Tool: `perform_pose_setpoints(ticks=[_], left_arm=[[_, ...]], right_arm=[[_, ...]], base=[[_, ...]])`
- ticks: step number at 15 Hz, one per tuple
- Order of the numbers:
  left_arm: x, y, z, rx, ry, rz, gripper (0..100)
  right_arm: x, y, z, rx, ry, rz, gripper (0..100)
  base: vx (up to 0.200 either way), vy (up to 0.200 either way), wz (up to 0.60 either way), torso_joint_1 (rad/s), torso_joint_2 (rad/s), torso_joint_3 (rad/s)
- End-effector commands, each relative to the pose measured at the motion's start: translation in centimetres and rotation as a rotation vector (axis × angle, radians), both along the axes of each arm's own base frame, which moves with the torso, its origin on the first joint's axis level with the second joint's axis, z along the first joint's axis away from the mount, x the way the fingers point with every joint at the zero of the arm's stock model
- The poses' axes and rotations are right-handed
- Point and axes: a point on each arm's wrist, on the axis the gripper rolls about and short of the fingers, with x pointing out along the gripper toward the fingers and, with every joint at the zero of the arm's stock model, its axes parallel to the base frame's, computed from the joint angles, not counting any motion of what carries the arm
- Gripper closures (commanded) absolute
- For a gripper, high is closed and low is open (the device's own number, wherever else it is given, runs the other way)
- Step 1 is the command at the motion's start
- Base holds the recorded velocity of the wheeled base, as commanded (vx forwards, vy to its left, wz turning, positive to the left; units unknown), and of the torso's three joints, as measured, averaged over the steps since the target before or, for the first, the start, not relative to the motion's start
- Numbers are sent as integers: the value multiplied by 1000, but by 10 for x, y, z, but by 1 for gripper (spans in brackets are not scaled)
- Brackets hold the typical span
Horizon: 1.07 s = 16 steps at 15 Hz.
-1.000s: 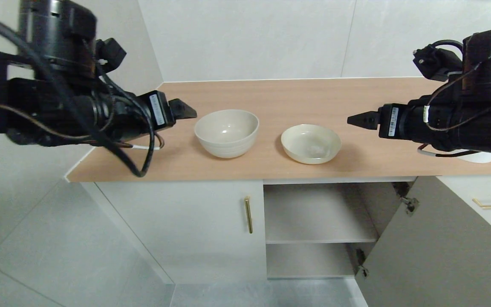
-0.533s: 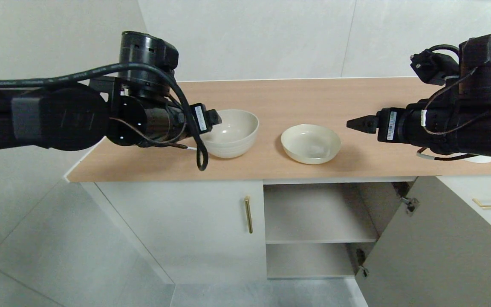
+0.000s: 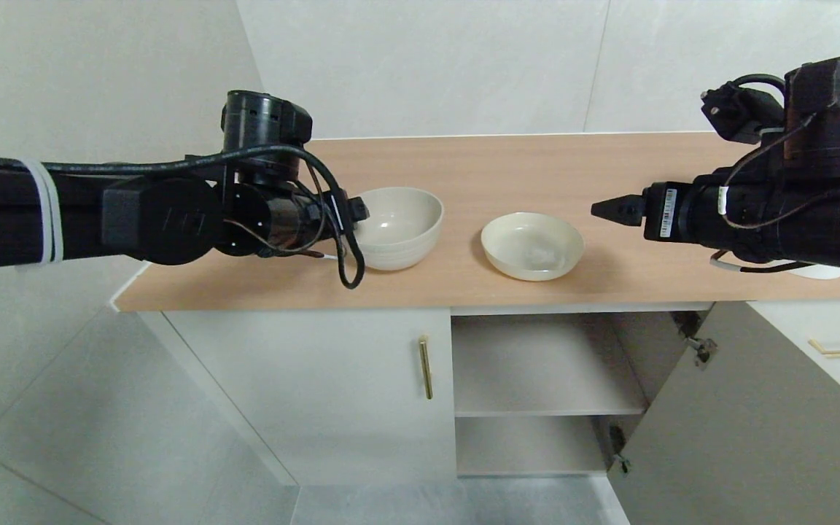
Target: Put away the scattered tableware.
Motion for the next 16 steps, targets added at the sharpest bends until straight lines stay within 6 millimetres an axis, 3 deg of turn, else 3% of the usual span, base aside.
perform_pose_setpoints(ticks=[1,4,6,11,14,16], left_arm=[[1,1,-2,3,7,2,100],[0,1,-1,2,5,0,100],[-12,0,11,-14,-19,-11,100],[-68,3,39,-44,-73,-83,100],[-78,1,41,-61,-101,-125,100],[-78,1,40,-56,-106,-128,100]], right_arm=[[0,0,0,0,1,0,0],[1,1,-2,-2,5,0,0],[7,3,-6,-9,17,-1,0],[43,19,-29,-52,59,-69,0],[71,29,-51,-108,83,-196,0],[77,31,-55,-108,88,-211,0]], base=[[0,0,0,0,0,0],[0,0,0,0,0,0],[0,0,0,0,0,0],[0,0,0,0,0,0],[0,0,0,0,0,0],[0,0,0,0,0,0]])
